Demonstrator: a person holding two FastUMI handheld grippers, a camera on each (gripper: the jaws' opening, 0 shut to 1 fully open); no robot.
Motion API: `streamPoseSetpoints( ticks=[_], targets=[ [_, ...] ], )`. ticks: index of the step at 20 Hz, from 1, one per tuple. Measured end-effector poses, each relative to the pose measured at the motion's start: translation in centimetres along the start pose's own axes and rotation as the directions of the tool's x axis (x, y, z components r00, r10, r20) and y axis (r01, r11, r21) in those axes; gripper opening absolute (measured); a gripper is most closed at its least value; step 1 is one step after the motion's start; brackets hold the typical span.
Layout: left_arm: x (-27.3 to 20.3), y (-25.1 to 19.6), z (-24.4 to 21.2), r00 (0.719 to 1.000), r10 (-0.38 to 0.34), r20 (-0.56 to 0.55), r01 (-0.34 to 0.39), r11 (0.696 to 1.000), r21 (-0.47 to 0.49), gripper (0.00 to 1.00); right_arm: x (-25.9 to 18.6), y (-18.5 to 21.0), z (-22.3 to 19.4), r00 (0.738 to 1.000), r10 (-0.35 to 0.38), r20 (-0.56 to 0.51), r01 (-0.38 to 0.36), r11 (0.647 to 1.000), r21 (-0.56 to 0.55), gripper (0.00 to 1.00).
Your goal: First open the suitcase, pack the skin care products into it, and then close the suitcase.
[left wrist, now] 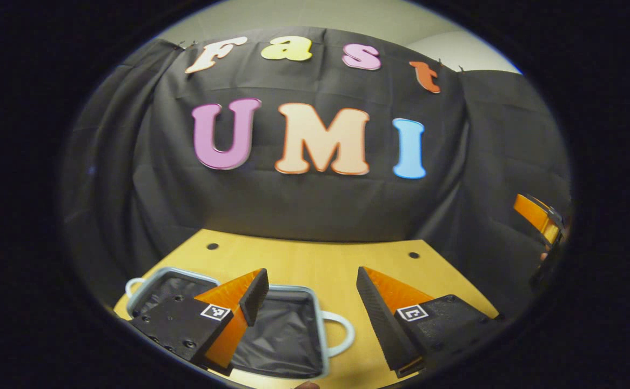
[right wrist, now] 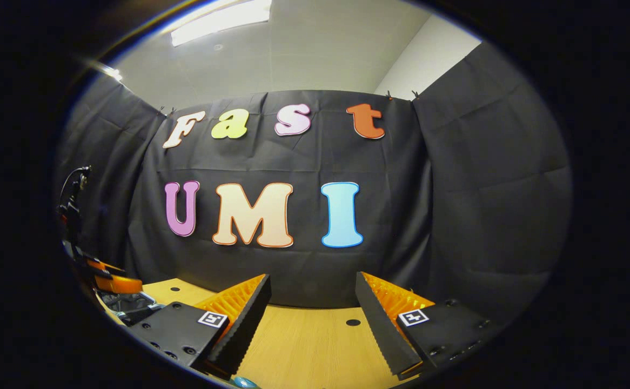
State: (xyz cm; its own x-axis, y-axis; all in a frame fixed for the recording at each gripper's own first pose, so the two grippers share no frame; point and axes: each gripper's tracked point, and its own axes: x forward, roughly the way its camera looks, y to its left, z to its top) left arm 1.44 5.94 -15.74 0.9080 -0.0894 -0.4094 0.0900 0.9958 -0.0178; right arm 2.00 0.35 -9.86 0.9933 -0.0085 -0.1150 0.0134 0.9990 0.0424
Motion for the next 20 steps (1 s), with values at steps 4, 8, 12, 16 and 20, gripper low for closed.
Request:
streamPoseSetpoints(
  ticks=[4, 8, 12, 16, 20],
  targets=[
    [0.7, -7.7, -5.8, 0.984, -0.128, -0.125, 0.125, 0.992, -0.029, 0.96, -1.0, -1.9, -0.5, 1.0, -0.001, -0.003, 0.001, 1.0, 0.005, 0.98],
    [1.2, -11.1, -11.7, 0.951, -0.18, -0.25, 0.173, 0.984, -0.05, 0.96, -1.4, -2.5, -1.7, 1.0, -0.002, -0.029, 0.002, 1.0, 0.005, 0.98],
    [1.4, -11.4, -17.3, 0.921, -0.163, -0.353, 0.15, 0.987, -0.064, 0.96, -1.4, -2.3, -3.1, 0.999, 0.011, -0.049, -0.013, 0.999, -0.037, 0.98],
    [2.4, -12.4, -21.0, 0.902, -0.19, -0.388, 0.146, 0.979, -0.139, 0.95, -1.7, -0.6, -5.5, 0.994, 0.057, -0.096, -0.062, 0.997, -0.043, 0.98],
    [3.4, -13.7, -23.4, 0.879, -0.215, -0.425, 0.159, 0.974, -0.163, 0.69, -2.6, 1.6, -7.3, 0.983, 0.119, -0.138, -0.124, 0.992, -0.028, 0.99]
  ],
)
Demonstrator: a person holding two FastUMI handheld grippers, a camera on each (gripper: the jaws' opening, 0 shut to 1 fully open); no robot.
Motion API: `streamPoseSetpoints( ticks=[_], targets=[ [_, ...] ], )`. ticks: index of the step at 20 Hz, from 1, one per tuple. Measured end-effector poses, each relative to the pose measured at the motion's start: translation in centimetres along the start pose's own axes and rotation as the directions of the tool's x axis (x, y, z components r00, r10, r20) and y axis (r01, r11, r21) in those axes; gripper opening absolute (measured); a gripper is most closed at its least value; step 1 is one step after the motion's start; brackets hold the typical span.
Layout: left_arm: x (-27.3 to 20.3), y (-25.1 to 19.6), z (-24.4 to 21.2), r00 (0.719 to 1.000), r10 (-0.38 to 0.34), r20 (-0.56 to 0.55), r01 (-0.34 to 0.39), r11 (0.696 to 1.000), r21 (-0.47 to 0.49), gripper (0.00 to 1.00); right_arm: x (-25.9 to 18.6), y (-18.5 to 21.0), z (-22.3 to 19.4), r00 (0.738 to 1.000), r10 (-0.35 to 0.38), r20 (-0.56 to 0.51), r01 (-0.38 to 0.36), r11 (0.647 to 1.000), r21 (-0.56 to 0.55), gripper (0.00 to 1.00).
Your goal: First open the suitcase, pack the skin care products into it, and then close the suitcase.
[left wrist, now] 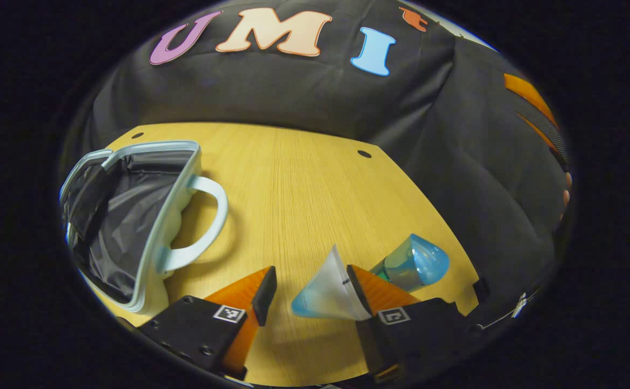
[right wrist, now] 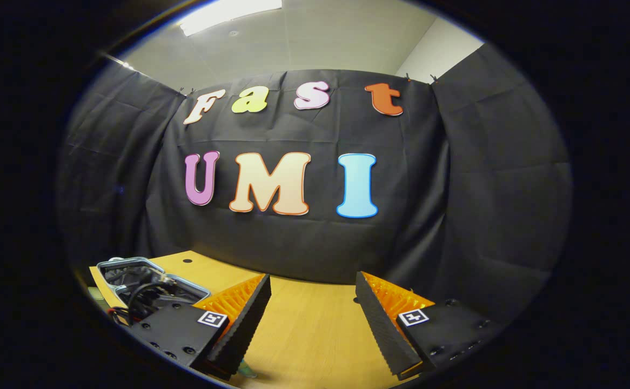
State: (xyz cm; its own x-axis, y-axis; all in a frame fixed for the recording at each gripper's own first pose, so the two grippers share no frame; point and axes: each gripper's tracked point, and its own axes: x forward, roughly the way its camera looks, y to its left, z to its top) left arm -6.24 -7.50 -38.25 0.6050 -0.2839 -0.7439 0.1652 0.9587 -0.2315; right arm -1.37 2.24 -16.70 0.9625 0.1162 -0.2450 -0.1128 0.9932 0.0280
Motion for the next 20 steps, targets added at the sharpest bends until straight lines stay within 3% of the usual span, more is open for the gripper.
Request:
streamPoseSetpoints(
  ticks=[3, 6, 10, 15, 18, 19, 20],
  targets=[
    [0.5, 0.4, 0.0, 1.0, 0.028, -0.006, -0.028, 0.999, 0.036, 0.22, -0.5, 2.5, -2.0, 0.997, 0.073, -0.026, -0.073, 0.997, 0.018, 0.99],
    [-0.9, 0.6, 0.9, 1.0, 0.028, -0.012, -0.028, 1.0, 0.012, 0.16, -1.0, 5.1, -4.9, 0.987, 0.15, -0.059, -0.149, 0.989, 0.018, 0.99],
    [-4.8, 1.9, 4.7, 0.995, 0.073, 0.07, -0.075, 0.997, 0.022, 0.16, -1.5, 7.5, -10.1, 0.964, 0.227, -0.137, -0.228, 0.974, 0.013, 0.99],
    [-10.6, 3.6, 7.6, 0.984, 0.139, 0.109, -0.139, 0.99, -0.003, 0.16, -2.4, 9.4, -17.2, 0.931, 0.27, -0.245, -0.269, 0.962, 0.037, 1.0],
    [-12.9, 5.2, 8.5, 0.975, 0.181, 0.129, -0.175, 0.983, -0.056, 0.16, -3.0, 10.6, -22.1, 0.885, 0.303, -0.353, -0.285, 0.953, 0.101, 0.99],
    [-13.6, 6.0, 8.7, 0.971, 0.2, 0.13, -0.194, 0.979, -0.056, 0.16, -3.1, 10.6, -23.2, 0.873, 0.308, -0.379, -0.283, 0.951, 0.122, 0.97],
    [-14.2, 7.2, 8.5, 0.965, 0.232, 0.122, -0.227, 0.972, -0.053, 0.16, -3.1, 10.9, -23.4, 0.864, 0.322, -0.386, -0.286, 0.946, 0.15, 0.82]
  ],
)
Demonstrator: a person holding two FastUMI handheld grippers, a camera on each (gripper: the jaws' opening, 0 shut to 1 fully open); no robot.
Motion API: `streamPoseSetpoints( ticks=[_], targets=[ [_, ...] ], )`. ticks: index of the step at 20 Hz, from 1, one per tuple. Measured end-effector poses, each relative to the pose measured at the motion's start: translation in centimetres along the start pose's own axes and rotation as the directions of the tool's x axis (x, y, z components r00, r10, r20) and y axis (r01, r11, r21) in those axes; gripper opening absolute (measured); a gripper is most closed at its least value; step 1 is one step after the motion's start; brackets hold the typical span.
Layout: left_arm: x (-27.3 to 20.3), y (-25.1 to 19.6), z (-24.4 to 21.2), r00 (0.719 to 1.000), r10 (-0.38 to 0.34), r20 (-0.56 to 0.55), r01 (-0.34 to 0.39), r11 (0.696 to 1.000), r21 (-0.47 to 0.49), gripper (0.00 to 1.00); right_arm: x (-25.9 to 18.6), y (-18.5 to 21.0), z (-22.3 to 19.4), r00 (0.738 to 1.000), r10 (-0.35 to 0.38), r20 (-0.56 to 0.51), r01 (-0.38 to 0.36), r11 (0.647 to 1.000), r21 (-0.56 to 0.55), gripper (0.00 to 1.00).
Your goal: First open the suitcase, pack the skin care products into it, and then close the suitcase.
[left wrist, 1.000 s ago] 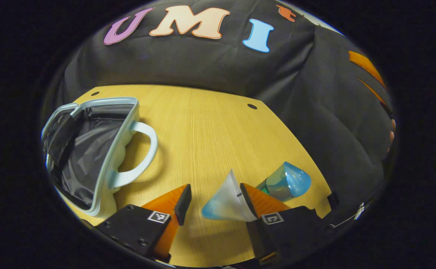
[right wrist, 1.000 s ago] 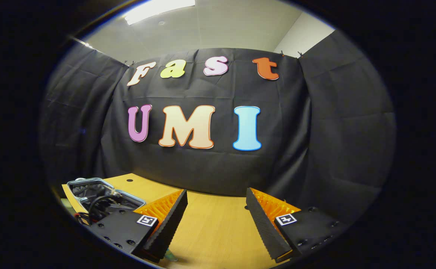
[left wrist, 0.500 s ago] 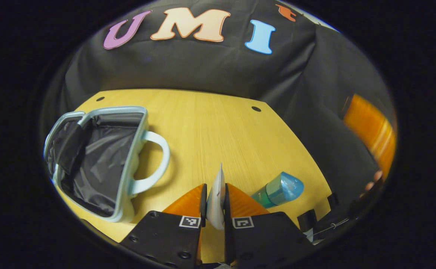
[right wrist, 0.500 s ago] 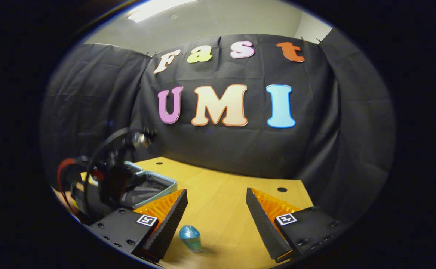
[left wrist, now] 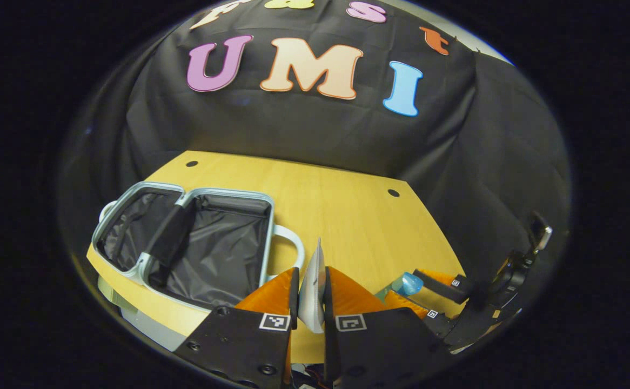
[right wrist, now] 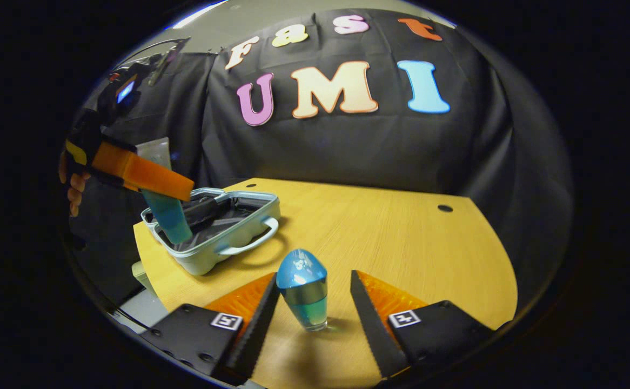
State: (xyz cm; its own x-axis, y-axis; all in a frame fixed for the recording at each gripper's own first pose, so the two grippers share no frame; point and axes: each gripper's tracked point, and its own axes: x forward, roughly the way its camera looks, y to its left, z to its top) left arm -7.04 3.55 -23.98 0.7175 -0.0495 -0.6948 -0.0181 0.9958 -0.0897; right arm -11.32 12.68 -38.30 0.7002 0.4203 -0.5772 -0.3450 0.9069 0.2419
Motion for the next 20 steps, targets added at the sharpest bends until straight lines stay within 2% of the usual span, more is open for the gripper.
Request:
streamPoseSetpoints(
  ticks=[2, 3, 4, 5, 7, 10, 13, 15, 17, 20],
  targets=[
    [-0.5, 2.5, 0.1, 0.999, 0.051, 0.001, -0.051, 0.999, 0.016, 0.16, 1.5, 0.0, 0.1, 1.0, 0.004, 0.002, -0.004, 1.0, 0.0, 0.61],
    [-0.6, 3.7, 0.2, 0.998, 0.07, -0.002, -0.07, 0.997, 0.016, 0.16, 0.9, 0.2, 0.7, 1.0, 0.014, -0.016, -0.014, 1.0, 0.009, 0.5],
    [-0.5, 4.8, 0.2, 0.996, 0.086, -0.01, -0.086, 0.996, 0.012, 0.16, 0.8, 0.4, 1.0, 0.999, 0.036, -0.034, -0.035, 0.999, 0.035, 0.47],
    [-0.4, 5.9, 0.2, 0.995, 0.1, -0.024, -0.1, 0.995, 0.008, 0.16, 0.9, 0.7, 1.2, 0.998, 0.047, -0.036, -0.044, 0.997, 0.059, 0.46],
    [0.2, 8.7, 0.2, 0.99, 0.134, -0.04, -0.134, 0.991, 0.014, 0.16, 0.6, 1.3, 2.2, 0.998, 0.052, -0.04, -0.05, 0.998, 0.038, 0.49],
    [1.9, 12.7, -0.9, 0.977, 0.184, -0.11, -0.18, 0.982, 0.048, 0.16, 0.5, 3.4, 4.9, 0.996, 0.081, -0.025, -0.081, 0.997, 0.013, 0.47],
    [4.5, 15.0, -2.6, 0.964, 0.151, -0.216, -0.145, 0.988, 0.043, 0.16, 0.9, 6.9, 7.8, 0.992, 0.125, -0.012, -0.123, 0.99, 0.073, 0.45],
    [6.1, 16.8, -3.3, 0.955, 0.141, -0.262, -0.134, 0.99, 0.047, 0.17, 1.4, 9.8, 9.2, 0.987, 0.161, -0.015, -0.158, 0.981, 0.112, 0.47],
    [7.7, 18.4, -4.1, 0.941, 0.137, -0.309, -0.126, 0.991, 0.055, 0.16, 2.3, 12.6, 10.0, 0.979, 0.199, -0.033, -0.192, 0.97, 0.149, 0.47],
    [10.0, 19.8, -5.6, 0.919, 0.091, -0.384, -0.08, 0.996, 0.045, 0.17, 4.2, 16.2, 10.7, 0.973, 0.22, -0.062, -0.207, 0.963, 0.172, 0.45]
  ],
)
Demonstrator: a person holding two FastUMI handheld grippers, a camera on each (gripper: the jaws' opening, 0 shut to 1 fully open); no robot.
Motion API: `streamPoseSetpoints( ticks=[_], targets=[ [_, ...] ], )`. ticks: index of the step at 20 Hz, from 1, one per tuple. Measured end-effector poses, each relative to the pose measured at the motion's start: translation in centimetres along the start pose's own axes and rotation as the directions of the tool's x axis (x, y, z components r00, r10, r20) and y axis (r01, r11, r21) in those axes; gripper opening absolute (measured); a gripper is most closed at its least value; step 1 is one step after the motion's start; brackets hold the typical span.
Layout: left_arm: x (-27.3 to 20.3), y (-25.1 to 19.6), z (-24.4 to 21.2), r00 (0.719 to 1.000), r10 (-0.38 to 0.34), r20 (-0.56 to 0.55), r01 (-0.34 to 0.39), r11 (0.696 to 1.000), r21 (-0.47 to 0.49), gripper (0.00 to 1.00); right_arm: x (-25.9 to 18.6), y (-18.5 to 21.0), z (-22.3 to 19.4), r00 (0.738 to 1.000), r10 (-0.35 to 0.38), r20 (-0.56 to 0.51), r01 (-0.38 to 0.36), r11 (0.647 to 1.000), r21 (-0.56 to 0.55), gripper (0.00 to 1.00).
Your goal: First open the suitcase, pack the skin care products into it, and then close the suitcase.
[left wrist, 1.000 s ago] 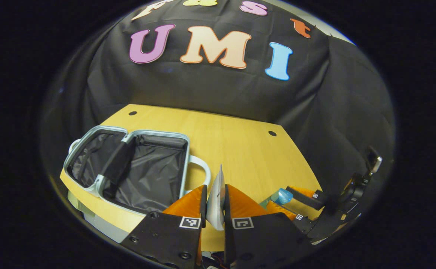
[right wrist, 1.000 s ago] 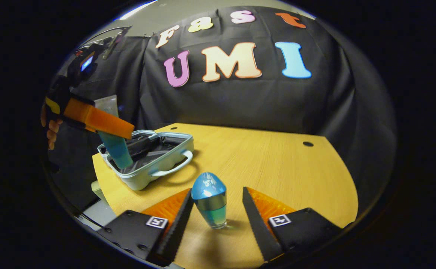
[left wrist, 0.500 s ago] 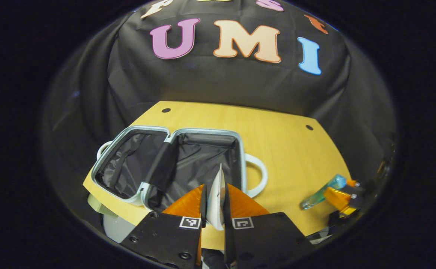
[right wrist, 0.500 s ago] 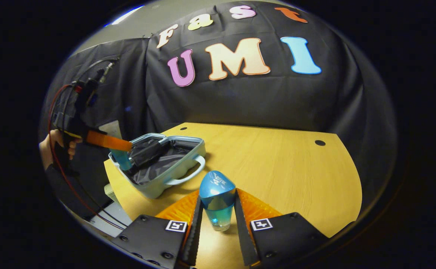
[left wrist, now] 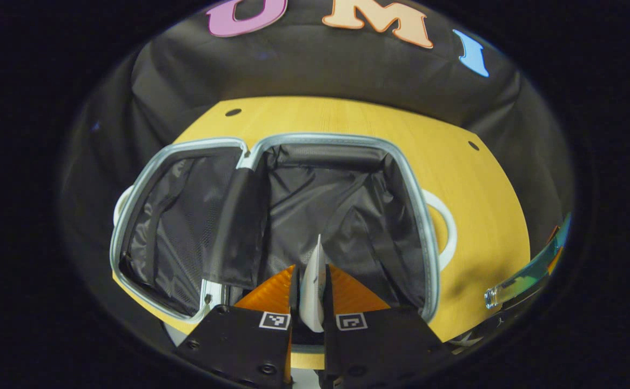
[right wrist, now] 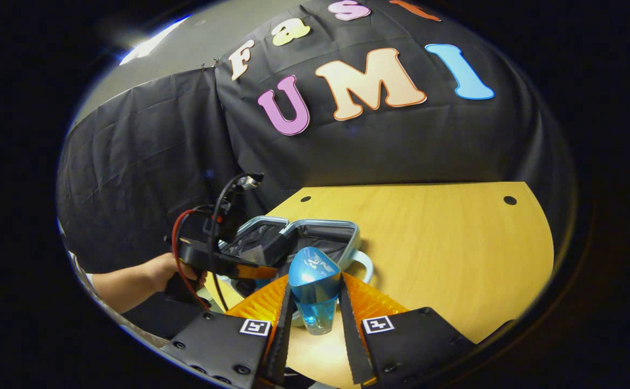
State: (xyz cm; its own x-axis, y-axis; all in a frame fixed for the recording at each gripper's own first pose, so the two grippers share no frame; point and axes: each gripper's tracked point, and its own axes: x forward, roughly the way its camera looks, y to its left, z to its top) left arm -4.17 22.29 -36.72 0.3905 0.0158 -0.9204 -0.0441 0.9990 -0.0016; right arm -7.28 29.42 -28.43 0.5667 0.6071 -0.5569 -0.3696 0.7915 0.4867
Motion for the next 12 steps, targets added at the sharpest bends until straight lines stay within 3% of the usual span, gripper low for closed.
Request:
streamPoseSetpoints(
  ticks=[2, 6, 8, 11, 12],
  targets=[
    [1.1, 0.2, -0.3, 0.999, -0.028, -0.036, 0.028, 1.0, 0.008, 0.17, 1.8, 1.5, -0.3, 1.0, 0.0, -0.022, 0.001, 1.0, 0.015, 0.47],
    [2.5, 0.3, 1.5, 0.996, -0.093, -0.006, 0.093, 0.994, 0.062, 0.16, 5.0, 3.7, -1.4, 0.997, -0.016, -0.078, 0.018, 0.999, 0.027, 0.45],
    [2.9, 0.1, 2.2, 0.993, -0.121, 0.011, 0.12, 0.991, 0.065, 0.24, 6.5, 4.7, -1.8, 0.995, -0.013, -0.101, 0.018, 0.999, 0.047, 0.47],
    [0.7, -0.3, 4.3, 0.979, -0.183, 0.089, 0.18, 0.983, 0.044, 0.89, 8.7, 5.2, -3.5, 0.989, -0.029, -0.147, 0.039, 0.997, 0.064, 0.47],
    [-0.5, 0.0, 5.1, 0.971, -0.208, 0.119, 0.204, 0.978, 0.04, 0.89, 9.6, 5.2, -4.4, 0.984, -0.04, -0.171, 0.051, 0.997, 0.061, 0.45]
  ],
)
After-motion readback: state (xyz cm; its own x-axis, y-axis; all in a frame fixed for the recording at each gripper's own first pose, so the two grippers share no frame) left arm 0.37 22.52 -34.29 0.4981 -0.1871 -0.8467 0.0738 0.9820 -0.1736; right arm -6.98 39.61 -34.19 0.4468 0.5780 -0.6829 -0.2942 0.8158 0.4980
